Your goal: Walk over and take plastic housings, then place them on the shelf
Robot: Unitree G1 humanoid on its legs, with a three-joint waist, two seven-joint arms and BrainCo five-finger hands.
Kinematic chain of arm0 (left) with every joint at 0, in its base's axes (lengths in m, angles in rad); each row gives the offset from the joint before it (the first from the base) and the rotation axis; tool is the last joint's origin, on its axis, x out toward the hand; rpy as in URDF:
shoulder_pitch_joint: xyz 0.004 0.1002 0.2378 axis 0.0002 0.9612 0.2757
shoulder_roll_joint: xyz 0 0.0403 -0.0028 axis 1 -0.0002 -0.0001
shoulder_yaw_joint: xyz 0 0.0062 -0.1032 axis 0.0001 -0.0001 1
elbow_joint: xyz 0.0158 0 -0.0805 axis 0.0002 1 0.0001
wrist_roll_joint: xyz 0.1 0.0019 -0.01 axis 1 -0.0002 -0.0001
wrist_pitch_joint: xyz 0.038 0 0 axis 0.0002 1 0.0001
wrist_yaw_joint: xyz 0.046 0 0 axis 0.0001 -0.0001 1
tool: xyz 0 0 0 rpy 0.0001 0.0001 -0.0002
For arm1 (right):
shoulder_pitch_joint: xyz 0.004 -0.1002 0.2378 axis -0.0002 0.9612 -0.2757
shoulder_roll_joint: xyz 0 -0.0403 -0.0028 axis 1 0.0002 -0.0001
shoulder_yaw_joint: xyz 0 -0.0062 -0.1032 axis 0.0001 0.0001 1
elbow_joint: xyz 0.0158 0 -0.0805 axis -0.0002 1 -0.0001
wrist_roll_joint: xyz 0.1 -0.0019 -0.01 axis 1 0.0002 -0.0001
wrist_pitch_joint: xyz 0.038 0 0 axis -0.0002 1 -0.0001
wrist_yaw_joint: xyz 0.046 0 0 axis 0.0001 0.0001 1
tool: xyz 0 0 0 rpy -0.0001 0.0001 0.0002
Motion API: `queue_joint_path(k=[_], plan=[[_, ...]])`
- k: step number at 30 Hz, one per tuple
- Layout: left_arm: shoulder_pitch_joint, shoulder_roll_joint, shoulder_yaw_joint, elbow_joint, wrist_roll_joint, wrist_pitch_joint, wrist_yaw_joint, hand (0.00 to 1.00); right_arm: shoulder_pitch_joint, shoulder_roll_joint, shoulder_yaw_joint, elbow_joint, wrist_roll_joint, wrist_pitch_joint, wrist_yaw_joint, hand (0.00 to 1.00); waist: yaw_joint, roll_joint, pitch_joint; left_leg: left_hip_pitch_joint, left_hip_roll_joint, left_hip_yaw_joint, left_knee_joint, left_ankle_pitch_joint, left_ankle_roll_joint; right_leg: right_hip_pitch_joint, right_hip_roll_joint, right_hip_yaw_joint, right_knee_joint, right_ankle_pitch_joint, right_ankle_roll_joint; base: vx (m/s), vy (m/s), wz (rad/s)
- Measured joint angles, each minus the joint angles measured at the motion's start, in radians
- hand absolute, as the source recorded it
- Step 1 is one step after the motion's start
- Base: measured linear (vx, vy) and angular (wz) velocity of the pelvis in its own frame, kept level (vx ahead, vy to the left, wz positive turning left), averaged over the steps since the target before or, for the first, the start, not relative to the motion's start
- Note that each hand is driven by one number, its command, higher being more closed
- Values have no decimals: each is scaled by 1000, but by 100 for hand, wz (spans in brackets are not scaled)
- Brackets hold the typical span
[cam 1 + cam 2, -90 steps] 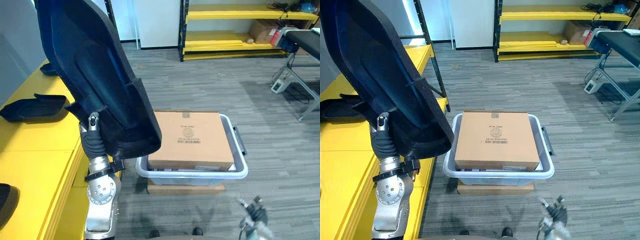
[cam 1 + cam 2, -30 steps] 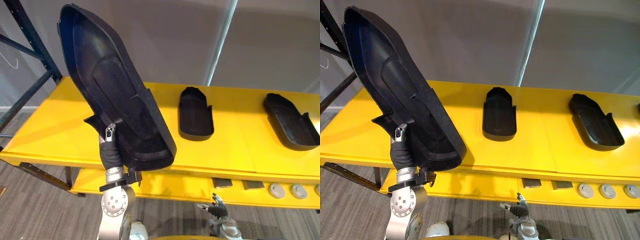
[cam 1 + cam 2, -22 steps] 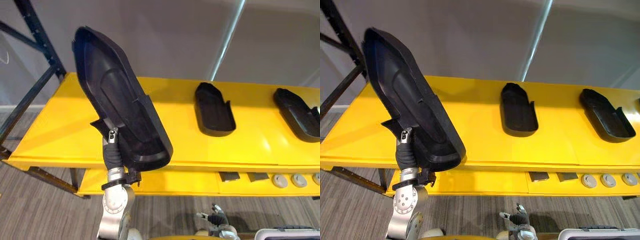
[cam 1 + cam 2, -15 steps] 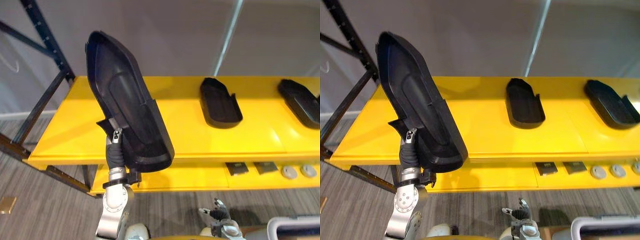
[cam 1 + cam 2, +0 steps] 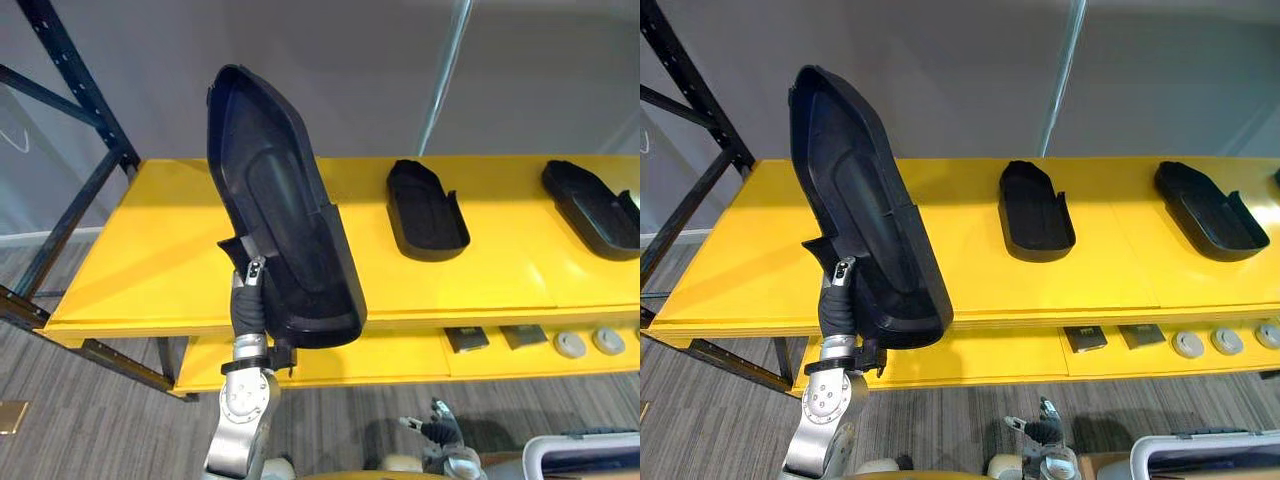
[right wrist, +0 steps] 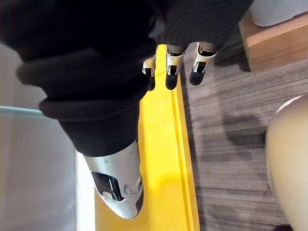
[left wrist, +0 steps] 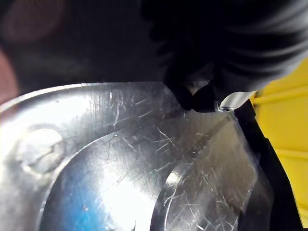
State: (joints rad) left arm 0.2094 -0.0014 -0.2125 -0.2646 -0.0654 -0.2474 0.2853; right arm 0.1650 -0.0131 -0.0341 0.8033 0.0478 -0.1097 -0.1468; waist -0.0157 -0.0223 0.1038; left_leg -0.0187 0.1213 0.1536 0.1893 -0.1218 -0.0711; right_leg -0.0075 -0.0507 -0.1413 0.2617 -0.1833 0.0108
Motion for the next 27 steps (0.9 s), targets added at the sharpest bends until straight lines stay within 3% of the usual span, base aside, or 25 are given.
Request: queue_joint_path(k=[5,10,16,20,27], plan=[[10,9,38,3,39,33,-1,100,27,9,-1,0,0,1,2,0,4,-15,-42,19,-2,3,-51,25,0,25,8,1,-62,34,2,-7,-4,0],[-32,57,119,75,100,64,0,100,44,7,1,2,-1,1,22,0,4,-13,-68,59,-6,12,-128,68,2,45,10,8,-106,62,3,-19,11,-3],[-202,150,258,332,133,133,9,100,38,-16,3,10,-8,3,58,0,-23,10,-78,117,-16,9,-290,167,1,35,22,2,-134,86,0,-52,-7,2],[-306,225,325,514,149,175,27,100,37,-22,3,13,-11,3,64,0,-28,15,-76,114,-12,11,-291,172,-1,37,31,11,-165,106,-1,-35,-8,-8],[-456,353,382,764,142,204,50,100,26,-36,6,39,-22,3,78,0,-31,13,-72,101,-14,25,-291,173,-3,35,40,31,-201,131,0,21,1,-6]])
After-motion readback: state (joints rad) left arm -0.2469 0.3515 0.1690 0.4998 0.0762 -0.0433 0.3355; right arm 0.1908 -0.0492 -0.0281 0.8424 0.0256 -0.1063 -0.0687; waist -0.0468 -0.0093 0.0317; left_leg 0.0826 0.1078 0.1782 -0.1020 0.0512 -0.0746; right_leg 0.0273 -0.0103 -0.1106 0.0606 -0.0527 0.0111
